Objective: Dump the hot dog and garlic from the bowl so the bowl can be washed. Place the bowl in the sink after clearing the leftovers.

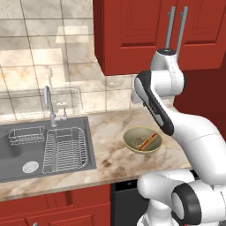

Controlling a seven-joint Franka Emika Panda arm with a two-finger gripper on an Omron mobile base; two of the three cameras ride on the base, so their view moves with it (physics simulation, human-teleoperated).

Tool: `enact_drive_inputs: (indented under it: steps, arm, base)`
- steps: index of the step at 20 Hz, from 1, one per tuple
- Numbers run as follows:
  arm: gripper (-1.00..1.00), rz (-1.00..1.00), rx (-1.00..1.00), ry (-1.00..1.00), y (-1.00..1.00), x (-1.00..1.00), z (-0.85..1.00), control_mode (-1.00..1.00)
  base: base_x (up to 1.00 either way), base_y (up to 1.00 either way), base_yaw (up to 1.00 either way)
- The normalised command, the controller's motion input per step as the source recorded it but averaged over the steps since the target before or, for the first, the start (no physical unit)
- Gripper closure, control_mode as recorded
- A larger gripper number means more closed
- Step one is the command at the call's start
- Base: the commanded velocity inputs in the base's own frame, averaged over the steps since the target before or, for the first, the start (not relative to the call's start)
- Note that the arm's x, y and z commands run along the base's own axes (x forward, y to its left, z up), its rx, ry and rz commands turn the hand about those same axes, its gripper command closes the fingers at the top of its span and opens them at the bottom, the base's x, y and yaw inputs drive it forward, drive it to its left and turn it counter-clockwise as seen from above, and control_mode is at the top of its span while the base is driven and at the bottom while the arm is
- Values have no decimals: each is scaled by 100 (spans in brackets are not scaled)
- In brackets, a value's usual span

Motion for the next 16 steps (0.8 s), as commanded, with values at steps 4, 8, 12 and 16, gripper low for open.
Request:
enact_drive_inputs:
  steps: [4,8,12,16]
  arm:
    - [-100,0,-1,1,-3,-15,-9,-100]
    - [-100,-24,2,15,-47,-32,-74,-100]
    - [-100,-39,8,32,-96,-33,-100,-100]
    - [-100,-44,11,39,-94,-11,-100,-100]
  base:
    - [0,0,0]
    - [0,0,0]
    - [0,0,0]
    - [0,0,0]
